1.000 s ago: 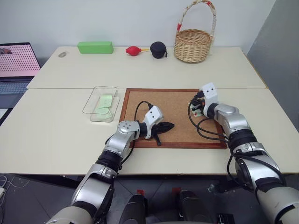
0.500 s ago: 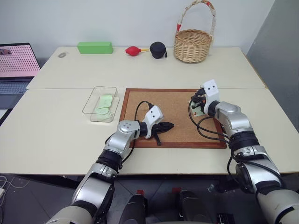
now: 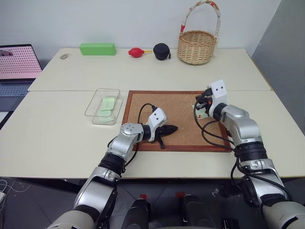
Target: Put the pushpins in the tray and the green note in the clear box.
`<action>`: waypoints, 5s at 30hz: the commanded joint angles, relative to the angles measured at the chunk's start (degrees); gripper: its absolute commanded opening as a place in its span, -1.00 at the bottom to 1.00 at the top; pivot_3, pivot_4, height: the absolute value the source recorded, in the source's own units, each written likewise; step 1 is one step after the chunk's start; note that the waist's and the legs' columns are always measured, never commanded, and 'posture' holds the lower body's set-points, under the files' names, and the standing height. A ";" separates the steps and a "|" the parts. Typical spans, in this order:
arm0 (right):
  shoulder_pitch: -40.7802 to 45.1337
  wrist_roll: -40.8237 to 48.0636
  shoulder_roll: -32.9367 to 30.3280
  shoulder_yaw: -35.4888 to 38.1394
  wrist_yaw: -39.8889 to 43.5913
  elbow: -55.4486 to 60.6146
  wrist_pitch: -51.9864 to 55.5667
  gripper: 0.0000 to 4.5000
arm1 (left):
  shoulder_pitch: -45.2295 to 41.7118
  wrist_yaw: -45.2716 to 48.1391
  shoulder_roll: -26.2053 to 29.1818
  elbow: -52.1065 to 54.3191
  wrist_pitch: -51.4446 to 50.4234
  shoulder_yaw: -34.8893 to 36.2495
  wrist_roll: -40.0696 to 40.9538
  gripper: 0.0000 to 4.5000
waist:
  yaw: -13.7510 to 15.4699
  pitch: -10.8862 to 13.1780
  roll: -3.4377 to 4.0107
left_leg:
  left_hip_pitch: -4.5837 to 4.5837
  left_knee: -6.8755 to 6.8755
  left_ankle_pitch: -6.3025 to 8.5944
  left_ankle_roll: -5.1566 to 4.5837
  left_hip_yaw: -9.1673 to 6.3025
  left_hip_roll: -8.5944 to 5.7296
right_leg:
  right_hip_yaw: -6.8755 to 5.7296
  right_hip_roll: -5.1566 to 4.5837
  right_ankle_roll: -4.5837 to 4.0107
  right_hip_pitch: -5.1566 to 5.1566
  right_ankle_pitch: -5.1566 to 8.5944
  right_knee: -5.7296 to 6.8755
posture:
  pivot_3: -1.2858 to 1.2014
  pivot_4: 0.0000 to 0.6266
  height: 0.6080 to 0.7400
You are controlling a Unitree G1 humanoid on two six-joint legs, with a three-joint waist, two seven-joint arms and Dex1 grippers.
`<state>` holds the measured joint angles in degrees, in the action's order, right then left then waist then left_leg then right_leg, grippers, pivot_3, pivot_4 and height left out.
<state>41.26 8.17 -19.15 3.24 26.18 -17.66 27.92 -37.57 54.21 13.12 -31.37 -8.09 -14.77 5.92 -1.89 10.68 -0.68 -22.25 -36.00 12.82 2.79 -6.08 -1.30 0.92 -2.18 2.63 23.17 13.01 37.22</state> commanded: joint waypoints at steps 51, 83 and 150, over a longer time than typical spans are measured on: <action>-22.83 13.22 -13.40 11.28 5.12 29.97 12.67 0.57 | 1.82 1.15 0.34 -3.49 0.17 -2.25 -3.83 -1.00 | 0.18 -0.33 0.19 | -0.09 0.01 0.01 -0.01 0.00 0.01 | -0.05 -0.01 0.06 -0.04 0.01 -0.20 | 0.03 -0.52 1.00; -17.12 0.49 -1.96 0.76 0.38 3.88 -13.84 -0.51 | 3.87 0.70 1.55 0.00 -1.67 -2.28 -3.61 -1.00 | -0.20 -0.37 0.19 | -0.02 0.08 0.01 -0.01 0.02 0.04 | -0.01 0.04 0.03 -0.01 0.01 -0.16 | 0.03 -0.52 1.00; -33.23 8.13 -20.40 11.45 5.33 27.31 6.09 0.28 | 3.61 0.76 1.30 -2.37 -1.08 -3.51 -5.07 -1.00 | 0.08 -0.58 0.28 | -0.03 0.06 0.02 -0.01 0.04 0.04 | -0.02 0.03 0.05 -0.06 0.03 -0.24 | 0.03 -0.52 1.00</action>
<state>6.37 15.24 -39.70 12.34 31.85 7.62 35.25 -36.77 54.45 13.57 -30.70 -7.05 -15.59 3.86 -1.81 10.10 -0.40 -22.28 -35.94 12.84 2.78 -6.04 -1.26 0.90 -2.15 2.68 23.11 13.04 36.97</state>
